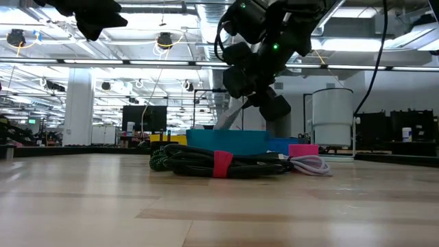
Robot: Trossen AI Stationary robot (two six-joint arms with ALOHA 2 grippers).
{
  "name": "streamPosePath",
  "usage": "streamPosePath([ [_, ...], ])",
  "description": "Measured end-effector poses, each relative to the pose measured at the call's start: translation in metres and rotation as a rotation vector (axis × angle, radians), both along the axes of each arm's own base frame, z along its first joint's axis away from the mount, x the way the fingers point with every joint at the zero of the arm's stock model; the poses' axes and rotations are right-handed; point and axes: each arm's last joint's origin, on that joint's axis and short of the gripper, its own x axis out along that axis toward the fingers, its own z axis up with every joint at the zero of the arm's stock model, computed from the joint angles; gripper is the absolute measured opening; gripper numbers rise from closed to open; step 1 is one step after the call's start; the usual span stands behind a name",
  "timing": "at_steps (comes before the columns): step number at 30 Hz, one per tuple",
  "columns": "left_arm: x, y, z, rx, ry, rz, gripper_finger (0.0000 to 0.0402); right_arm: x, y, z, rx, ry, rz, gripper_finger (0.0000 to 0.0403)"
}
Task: Pick and place items into bin
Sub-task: Put the white box into the dark blue bin, then put the pink charger adapter into the blue bin
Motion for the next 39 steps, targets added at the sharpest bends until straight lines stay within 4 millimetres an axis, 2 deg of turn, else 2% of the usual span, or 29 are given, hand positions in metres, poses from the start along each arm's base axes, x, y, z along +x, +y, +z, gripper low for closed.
streamPosePath([
  [12,0.000,0.000,0.000,0.000,-0.001,0.000,0.0164,0.001,-0.018,0.004,-0.034,-0.058,-0.075,0.0178],
  [22,0.000,0.000,0.000,0.000,0.000,0.000,0.0164,-0.003,-0.029,0.008,-0.160,-0.064,-0.217,0.0186],
  [32,0.000,0.000,0.000,0.000,0.000,0.000,0.0164,-0.005,0.013,0.002,-0.161,-0.005,-0.121,0.0162],
  [39,0.000,0.000,0.000,0.000,0.000,0.000,0.0164,-0.028,0.035,0.017,-0.162,-0.068,-0.158,0.0146],
])
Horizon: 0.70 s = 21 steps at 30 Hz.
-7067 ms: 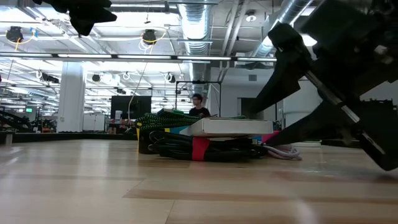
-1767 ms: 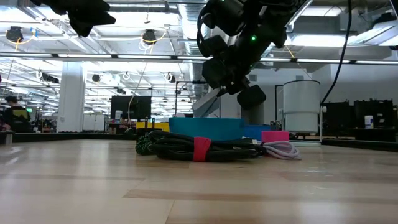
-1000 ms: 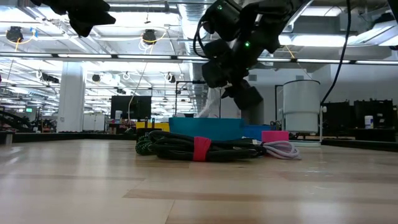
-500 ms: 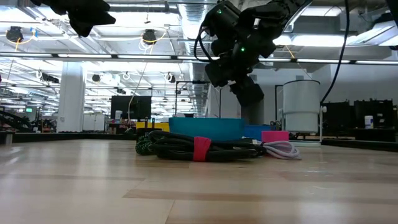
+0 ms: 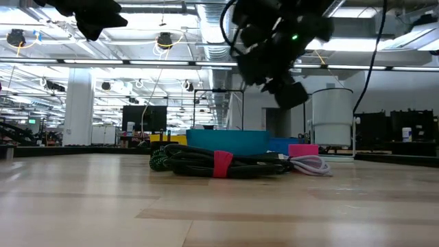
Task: Pick and place items into bin
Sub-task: Put the pink charger adapter into the blue bin
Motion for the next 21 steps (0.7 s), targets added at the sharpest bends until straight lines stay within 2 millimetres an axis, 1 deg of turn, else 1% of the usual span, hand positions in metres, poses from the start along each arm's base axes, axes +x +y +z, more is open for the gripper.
streamPosePath([
  [3,0.000,0.000,0.000,0.000,0.002,0.000,0.0164,-0.015,0.009,0.014,-0.009,-0.116,-0.033,0.0140],
  [5,0.000,0.000,-0.001,0.002,0.009,0.000,0.0164,-0.025,0.016,0.024,0.008,-0.239,-0.045,0.0137],
  [8,-0.001,0.000,-0.003,0.008,0.028,0.000,0.0164,-0.039,0.029,0.037,0.073,-0.452,-0.056,0.0133],
  [12,-0.002,0.000,-0.006,0.017,0.061,0.000,0.0164,-0.052,0.050,0.051,0.201,-0.748,-0.055,0.0132],
  [16,-0.003,0.001,-0.009,0.039,0.104,-0.003,0.0164,-0.062,0.071,0.058,0.392,-0.952,-0.060,0.0134],
  [19,-0.005,0.001,-0.013,0.052,0.138,-0.005,0.0164,-0.067,0.086,0.057,0.513,-1.038,-0.068,0.0134],
  [21,-0.005,0.001,-0.014,0.058,0.158,-0.005,0.0164,-0.071,0.096,0.055,0.562,-1.085,-0.065,0.0134],
])
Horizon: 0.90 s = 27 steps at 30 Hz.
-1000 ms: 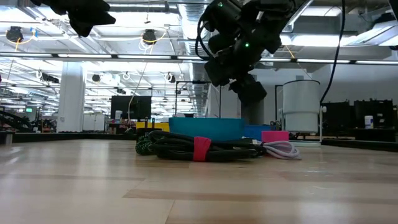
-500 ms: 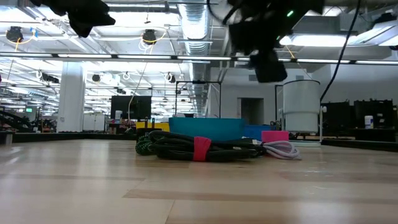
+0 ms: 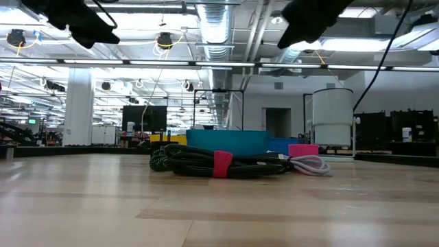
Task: Pick and place items into bin
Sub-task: Put the pink charger adapter into the blue bin
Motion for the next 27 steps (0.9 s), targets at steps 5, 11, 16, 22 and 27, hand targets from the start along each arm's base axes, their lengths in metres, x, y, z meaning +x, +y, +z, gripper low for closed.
streamPosePath([
  [5,-0.002,0.001,-0.004,0.016,0.045,-0.002,0.0164,-0.019,0.017,-0.019,0.064,0.001,0.026,0.0135],
  [11,-0.004,0.001,-0.007,0.030,0.080,-0.004,0.0164,-0.045,0.025,-0.042,0.121,-0.040,-0.006,0.0147],
  [16,-0.004,0.001,-0.008,0.028,0.088,-0.002,0.0164,-0.062,0.024,-0.066,0.176,-0.092,-0.043,0.0169],
  [22,-0.004,0.001,-0.008,0.032,0.089,-0.003,0.0164,-0.077,0.017,-0.101,0.228,-0.130,-0.055,0.0187],
  [27,-0.004,0.001,-0.008,0.029,0.089,-0.002,0.0164,-0.087,0.010,-0.126,0.290,-0.114,-0.048,0.0181],
])
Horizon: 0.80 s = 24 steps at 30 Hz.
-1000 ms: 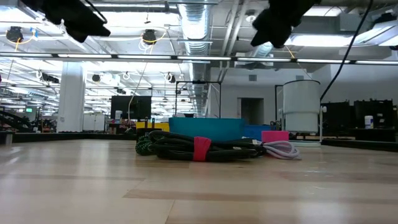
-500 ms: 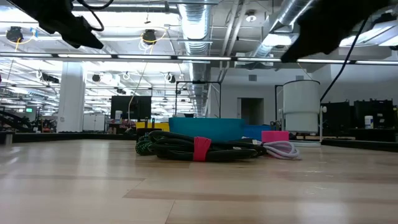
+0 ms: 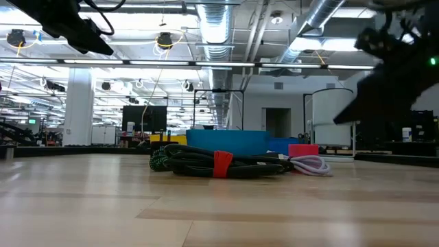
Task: Pick and place items into bin
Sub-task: Put the pink charger adapter into the blue bin
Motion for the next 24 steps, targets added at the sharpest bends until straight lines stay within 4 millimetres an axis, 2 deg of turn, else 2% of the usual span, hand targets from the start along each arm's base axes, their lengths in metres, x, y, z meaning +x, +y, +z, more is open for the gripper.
streamPosePath([
  [9,0.000,0.000,0.000,0.000,0.005,0.001,0.0164,-0.003,0.000,-0.022,0.075,0.043,0.137,0.0141],
  [17,0.000,0.000,0.000,-0.002,0.005,0.002,0.0164,0.003,-0.004,-0.021,0.073,0.038,0.123,0.0124],
  [20,0.000,0.000,0.000,-0.002,0.005,0.002,0.0164,0.008,-0.005,-0.019,0.152,0.015,0.084,0.0120],
  [24,0.000,0.000,0.000,-0.003,0.004,0.002,0.0164,0.017,-0.007,-0.016,0.214,0.086,0.123,0.0120],
])
